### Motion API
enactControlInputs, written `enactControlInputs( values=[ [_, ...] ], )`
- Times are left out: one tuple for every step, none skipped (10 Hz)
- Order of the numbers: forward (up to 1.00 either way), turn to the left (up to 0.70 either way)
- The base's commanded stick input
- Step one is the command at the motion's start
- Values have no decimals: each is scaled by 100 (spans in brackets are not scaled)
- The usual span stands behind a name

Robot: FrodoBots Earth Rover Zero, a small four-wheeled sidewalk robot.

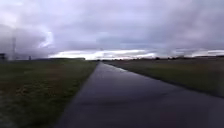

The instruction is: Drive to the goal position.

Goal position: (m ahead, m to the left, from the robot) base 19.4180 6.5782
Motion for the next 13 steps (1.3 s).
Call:
enactControlInputs(
  values=[
    [0,-45],
    [0,-45],
    [0,-45],
    [0,-45],
    [0,-45],
    [0,-45],
    [0,-45],
    [0,-45],
    [0,-45],
    [0,-45],
    [0,-45],
    [0,-45],
    [0,-45]
  ],
)
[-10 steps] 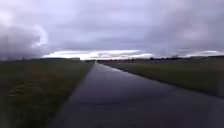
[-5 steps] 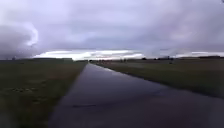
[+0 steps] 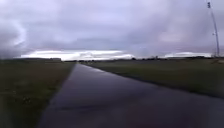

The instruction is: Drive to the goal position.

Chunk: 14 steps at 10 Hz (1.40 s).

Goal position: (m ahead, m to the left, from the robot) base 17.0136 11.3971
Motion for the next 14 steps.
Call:
enactControlInputs(
  values=[
    [0,-45],
    [0,-39],
    [0,-6],
    [0,0],
    [0,0],
    [0,0],
    [0,0],
    [0,0],
    [0,0],
    [0,0],
    [0,0],
    [0,0],
    [0,19],
    [0,45]
  ],
)
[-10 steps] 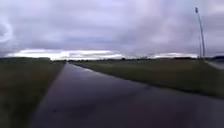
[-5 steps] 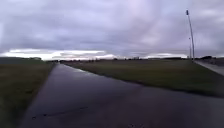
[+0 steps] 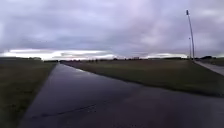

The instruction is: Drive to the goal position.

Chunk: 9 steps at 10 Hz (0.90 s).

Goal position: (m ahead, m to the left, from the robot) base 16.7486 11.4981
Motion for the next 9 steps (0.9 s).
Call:
enactControlInputs(
  values=[
    [0,45],
    [0,45],
    [0,45],
    [0,45],
    [0,45],
    [0,45],
    [0,45],
    [0,45],
    [0,45]
  ],
)
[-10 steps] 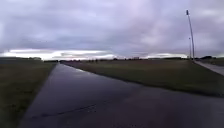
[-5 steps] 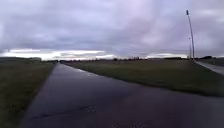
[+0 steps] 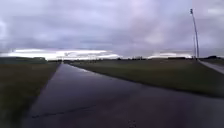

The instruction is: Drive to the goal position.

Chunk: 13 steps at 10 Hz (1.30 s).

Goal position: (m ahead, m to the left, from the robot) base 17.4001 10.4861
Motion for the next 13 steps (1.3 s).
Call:
enactControlInputs(
  values=[
    [0,45],
    [0,45],
    [0,45],
    [0,45],
    [0,45],
    [0,45],
    [0,45],
    [5,44],
    [59,30],
    [70,27],
    [70,27],
    [70,27],
    [70,27]
  ],
)
